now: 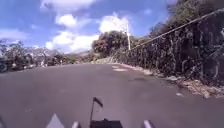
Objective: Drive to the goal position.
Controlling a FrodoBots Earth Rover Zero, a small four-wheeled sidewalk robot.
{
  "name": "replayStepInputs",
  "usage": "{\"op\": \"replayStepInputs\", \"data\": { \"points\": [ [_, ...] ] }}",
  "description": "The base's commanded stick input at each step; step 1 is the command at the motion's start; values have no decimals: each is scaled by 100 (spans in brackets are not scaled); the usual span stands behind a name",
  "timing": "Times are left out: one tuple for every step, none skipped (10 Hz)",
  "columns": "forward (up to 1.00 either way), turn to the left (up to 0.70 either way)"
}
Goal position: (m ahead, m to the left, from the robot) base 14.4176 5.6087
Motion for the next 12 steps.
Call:
{"op": "replayStepInputs", "data": {
  "points": [
    [70,0],
    [70,0],
    [70,0],
    [70,0],
    [70,0],
    [70,0],
    [70,0],
    [70,0],
    [70,0],
    [70,0],
    [70,0],
    [70,0]
  ]
}}
